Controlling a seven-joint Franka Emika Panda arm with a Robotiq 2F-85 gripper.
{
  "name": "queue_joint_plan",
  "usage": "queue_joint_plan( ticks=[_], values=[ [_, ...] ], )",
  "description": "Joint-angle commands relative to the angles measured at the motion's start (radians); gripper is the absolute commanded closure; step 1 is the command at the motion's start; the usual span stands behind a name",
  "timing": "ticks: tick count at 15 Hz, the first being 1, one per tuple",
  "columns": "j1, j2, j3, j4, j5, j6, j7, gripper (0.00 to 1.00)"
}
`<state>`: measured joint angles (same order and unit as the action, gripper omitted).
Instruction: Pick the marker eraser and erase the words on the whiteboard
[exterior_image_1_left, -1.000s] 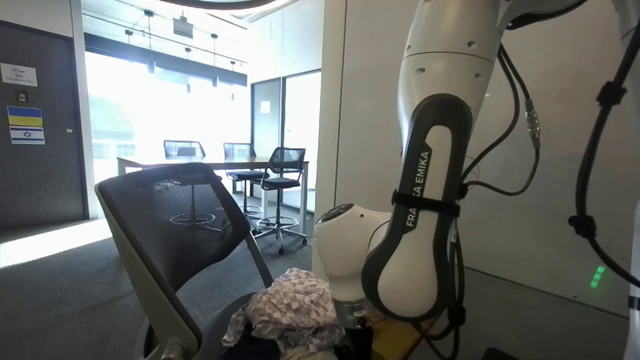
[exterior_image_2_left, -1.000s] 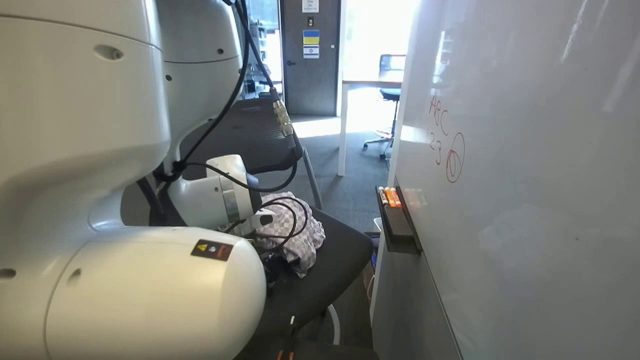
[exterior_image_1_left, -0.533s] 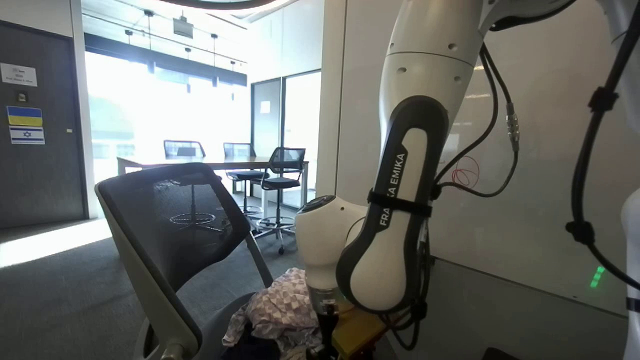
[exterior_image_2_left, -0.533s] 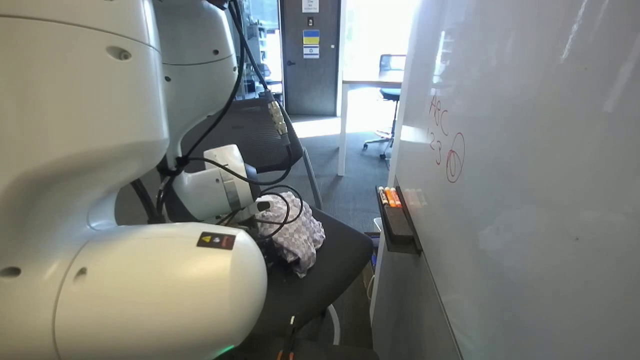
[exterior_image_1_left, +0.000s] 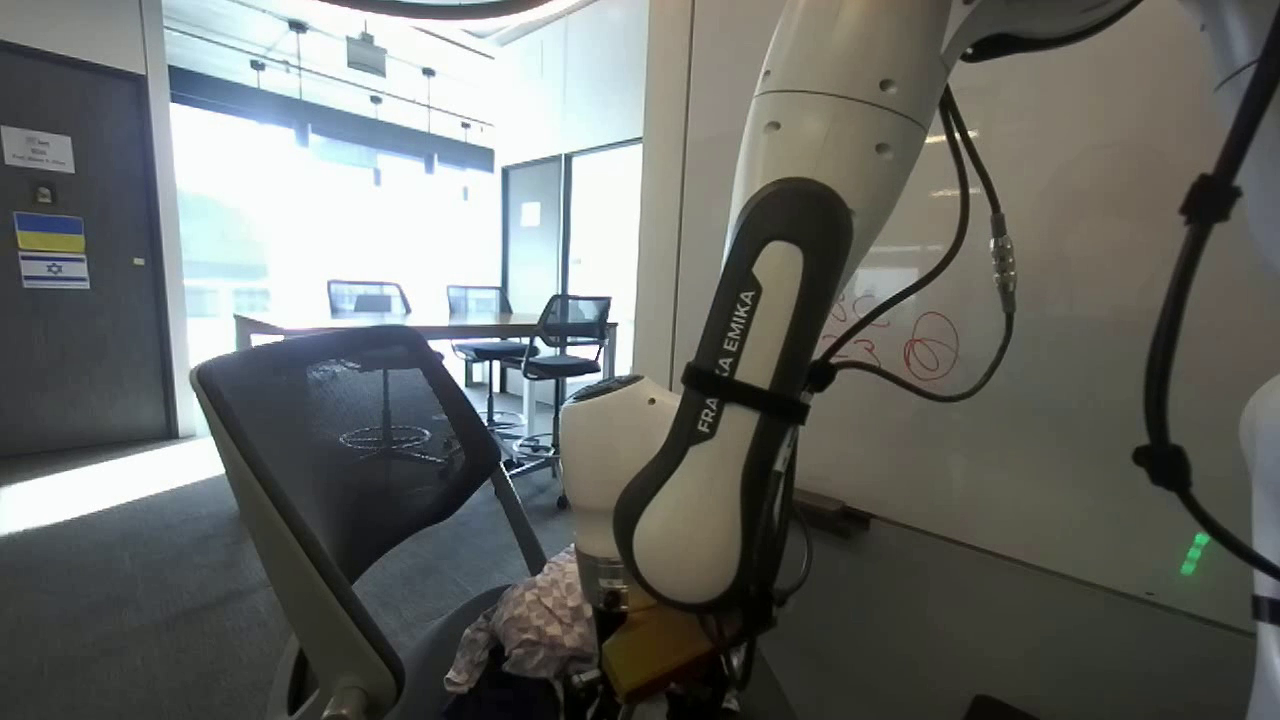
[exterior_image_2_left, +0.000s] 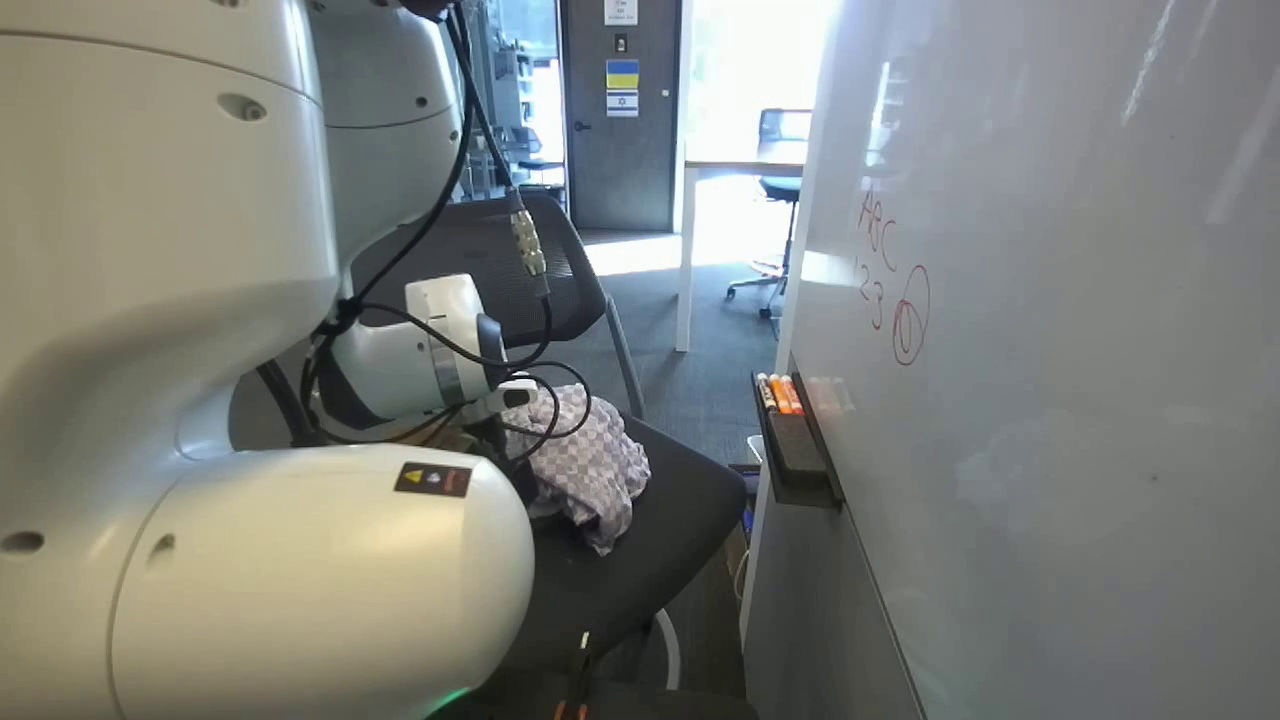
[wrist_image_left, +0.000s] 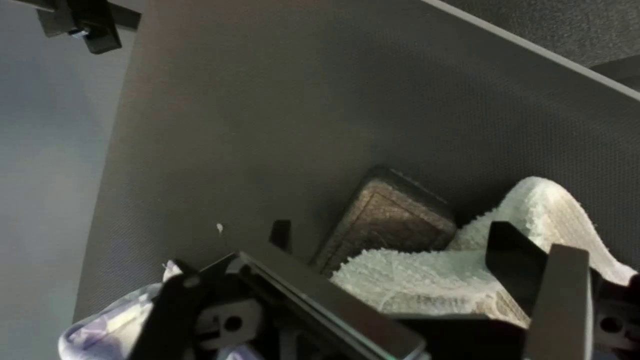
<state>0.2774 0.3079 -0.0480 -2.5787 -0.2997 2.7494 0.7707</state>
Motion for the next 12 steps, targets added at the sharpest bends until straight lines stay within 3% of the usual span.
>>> queue_joint_plan(
  ticks=[1, 8, 12],
  values=[
    [-0.008, 0.026, 0.011, 0.024, 0.039, 0.029, -0.052, 0.00],
    [-0.001, 0.041, 0.003, 0.009, 0.016, 0.112, -0.197, 0.00],
    [0.055, 0.059, -0.050, 0.019, -0.013, 0.197, -0.240, 0.00]
  ],
)
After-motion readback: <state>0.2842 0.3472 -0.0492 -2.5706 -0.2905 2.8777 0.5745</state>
